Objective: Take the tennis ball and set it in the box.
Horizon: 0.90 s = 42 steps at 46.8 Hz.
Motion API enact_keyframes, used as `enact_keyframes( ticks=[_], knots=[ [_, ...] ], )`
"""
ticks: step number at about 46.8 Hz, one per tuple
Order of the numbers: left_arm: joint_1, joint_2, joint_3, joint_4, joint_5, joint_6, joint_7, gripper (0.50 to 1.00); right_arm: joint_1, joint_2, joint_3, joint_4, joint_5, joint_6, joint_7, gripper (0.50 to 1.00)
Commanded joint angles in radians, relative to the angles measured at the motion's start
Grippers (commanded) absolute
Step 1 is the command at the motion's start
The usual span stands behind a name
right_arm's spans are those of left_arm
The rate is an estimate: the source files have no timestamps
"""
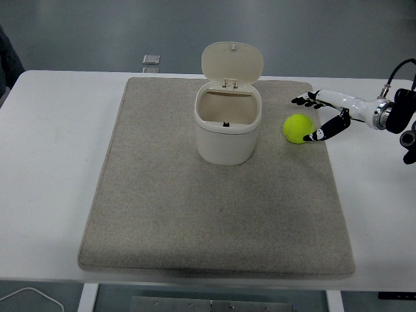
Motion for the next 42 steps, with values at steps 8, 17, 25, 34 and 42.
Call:
enact_keyframes(
  ticks=[8,17,25,34,42],
  knots=[
    [0.0,0.0,-0.001,0.0,0.001,0.001,0.0,0.992,-0.018,0.035,0.0,-0.017,-0.002,-0.018,-0.003,0.907],
    [0.0,0.0,-0.001,0.0,0.001,0.001,0.0,0.992,-0.015,0.034,-0.001,-0.019,-0.008,-0.017,-0.005,0.776],
    [0.0,0.0,-0.001,0.0,-0.001,0.001,0.0,0.992,-0.016,0.034,-0.001,-0.017,-0.023,-0.014,-0.005,0.682],
    [0.0,0.0,-0.001,0.0,0.001,0.001,0.001,0.992,-0.012,0.032,0.0,-0.017,-0.022,-0.006,-0.006,0.578],
    [0.0,0.0,0.001,0.0,0.001,-0.001,0.0,0.992,0.008,0.028,0.003,-0.008,-0.006,0.0,-0.006,0.535]
  ],
)
